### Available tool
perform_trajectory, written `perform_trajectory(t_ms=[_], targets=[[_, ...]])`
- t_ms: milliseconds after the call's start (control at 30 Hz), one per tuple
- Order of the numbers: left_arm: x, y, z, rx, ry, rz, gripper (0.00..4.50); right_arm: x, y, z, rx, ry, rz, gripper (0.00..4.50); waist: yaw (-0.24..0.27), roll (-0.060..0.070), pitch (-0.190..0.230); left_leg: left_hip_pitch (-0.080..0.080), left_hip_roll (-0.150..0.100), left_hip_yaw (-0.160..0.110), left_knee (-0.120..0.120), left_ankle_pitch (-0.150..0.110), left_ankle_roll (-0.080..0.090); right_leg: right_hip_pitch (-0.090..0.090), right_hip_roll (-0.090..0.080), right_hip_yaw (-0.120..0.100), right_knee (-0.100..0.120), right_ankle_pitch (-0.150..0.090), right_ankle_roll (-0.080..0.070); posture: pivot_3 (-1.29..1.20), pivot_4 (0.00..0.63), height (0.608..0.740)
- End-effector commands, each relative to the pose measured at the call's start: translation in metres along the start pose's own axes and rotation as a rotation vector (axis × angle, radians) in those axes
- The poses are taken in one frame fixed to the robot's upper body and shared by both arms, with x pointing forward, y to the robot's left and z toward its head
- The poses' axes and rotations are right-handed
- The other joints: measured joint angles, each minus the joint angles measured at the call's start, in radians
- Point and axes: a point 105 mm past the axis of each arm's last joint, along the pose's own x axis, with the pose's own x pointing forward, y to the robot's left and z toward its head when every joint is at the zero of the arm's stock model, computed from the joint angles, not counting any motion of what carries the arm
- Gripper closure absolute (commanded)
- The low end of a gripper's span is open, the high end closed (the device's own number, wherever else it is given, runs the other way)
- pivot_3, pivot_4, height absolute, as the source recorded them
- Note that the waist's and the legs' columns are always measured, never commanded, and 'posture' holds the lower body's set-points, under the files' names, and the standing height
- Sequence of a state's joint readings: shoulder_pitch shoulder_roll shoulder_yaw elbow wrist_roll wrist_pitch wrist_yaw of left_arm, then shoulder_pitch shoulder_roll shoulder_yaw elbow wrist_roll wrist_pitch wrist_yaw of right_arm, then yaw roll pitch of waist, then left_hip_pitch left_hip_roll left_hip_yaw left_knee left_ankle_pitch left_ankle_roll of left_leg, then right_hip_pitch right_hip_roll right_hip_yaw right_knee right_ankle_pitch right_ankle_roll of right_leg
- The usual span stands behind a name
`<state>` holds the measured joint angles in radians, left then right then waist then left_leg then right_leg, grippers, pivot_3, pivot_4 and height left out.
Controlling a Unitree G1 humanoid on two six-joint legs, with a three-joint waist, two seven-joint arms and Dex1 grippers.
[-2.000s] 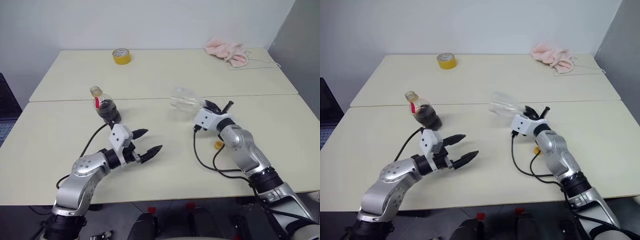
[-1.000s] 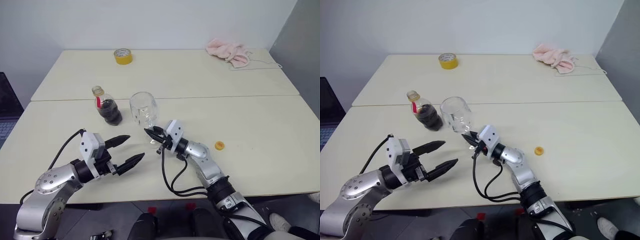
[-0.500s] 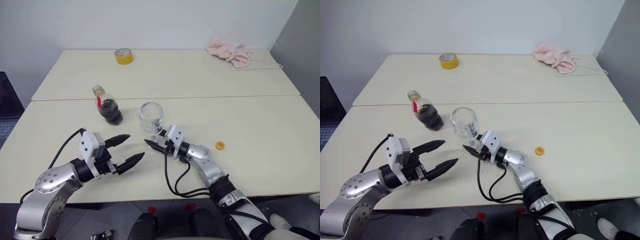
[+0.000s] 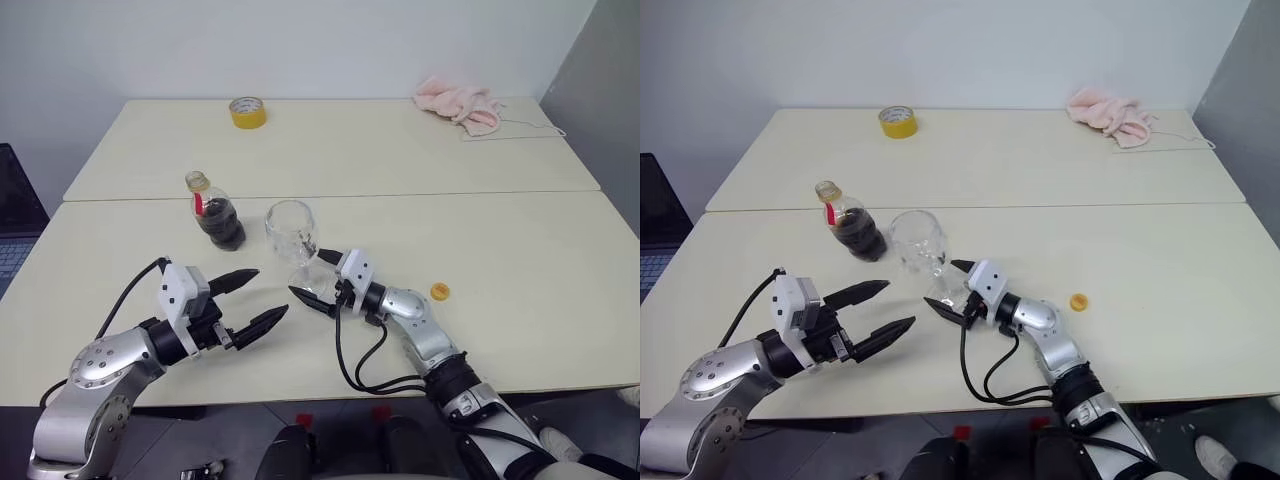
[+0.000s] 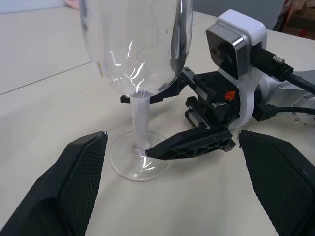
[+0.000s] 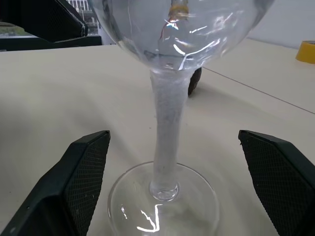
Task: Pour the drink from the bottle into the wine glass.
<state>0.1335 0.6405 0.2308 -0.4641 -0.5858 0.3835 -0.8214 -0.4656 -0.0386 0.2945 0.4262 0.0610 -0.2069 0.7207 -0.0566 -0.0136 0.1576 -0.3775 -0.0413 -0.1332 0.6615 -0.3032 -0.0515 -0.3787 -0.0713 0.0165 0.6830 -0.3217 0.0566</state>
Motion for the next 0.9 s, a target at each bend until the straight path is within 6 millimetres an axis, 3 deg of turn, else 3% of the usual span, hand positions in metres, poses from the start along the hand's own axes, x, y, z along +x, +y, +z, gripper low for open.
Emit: perform_trajectory(t_ms=[33, 400, 567, 700, 833, 900], targets=[[-0.003, 0.004, 0.003, -0.014, -0.012, 0.032, 0.0, -0.012, -0.005, 0.02, -0.017, -0.035, 0.0, 0.03, 0.001, 0.0, 0.0, 0.0, 0.0, 0.0, 0.0, 0.0, 0.0, 0.0, 0.0, 0.0, 0.0, 0.0, 0.0, 0.0, 0.15, 0.74], [-0.009, 0.015, -0.001, -0.005, -0.039, 0.16, 0.0, -0.081, -0.009, 0.038, -0.001, 0.095, -0.02, 0.03, 0.013, 0.0, 0.0, -0.001, 0.0, 0.0, 0.0, 0.0, 0.001, 0.001, 0.0, 0.0, -0.001, 0.0, 0.0, 0.0, 0.15, 0.74], [-0.016, 0.024, -0.002, -0.023, -0.084, 0.249, 0.0, -0.11, -0.006, 0.075, 0.006, 0.08, -0.051, 0.03, 0.019, 0.0, 0.0, -0.001, 0.0, 0.0, 0.0, 0.0, 0.001, 0.001, -0.001, 0.0, -0.001, 0.0, 0.0, 0.0, 0.15, 0.74], [-0.021, 0.039, 0.0, 0.0, -0.117, 0.385, 0.0, -0.126, -0.016, 0.101, -0.028, 0.073, -0.12, 0.03, 0.027, 0.0, 0.0, -0.001, 0.0, -0.001, 0.001, 0.0, 0.001, 0.002, 0.0, -0.001, -0.002, 0.0, 0.0, 0.0, 0.15, 0.74], [-0.022, 0.047, -0.002, 0.016, -0.111, 0.455, 0.0, -0.133, -0.011, 0.115, -0.024, 0.07, -0.089, 0.03, 0.028, 0.0, 0.0, 0.0, -0.001, -0.001, 0.001, -0.001, 0.001, 0.004, -0.001, -0.001, -0.002, 0.0, 0.0, 0.0, 0.15, 0.74], [-0.021, 0.061, -0.009, 0.043, -0.059, 0.533, 0.0, -0.133, -0.006, 0.124, -0.012, 0.067, -0.052, 0.03, 0.028, 0.0, 0.0, 0.0, -0.001, -0.001, 0.001, -0.001, 0.001, 0.004, -0.001, -0.001, -0.002, 0.0, 0.0, 0.0, 0.15, 0.74]])
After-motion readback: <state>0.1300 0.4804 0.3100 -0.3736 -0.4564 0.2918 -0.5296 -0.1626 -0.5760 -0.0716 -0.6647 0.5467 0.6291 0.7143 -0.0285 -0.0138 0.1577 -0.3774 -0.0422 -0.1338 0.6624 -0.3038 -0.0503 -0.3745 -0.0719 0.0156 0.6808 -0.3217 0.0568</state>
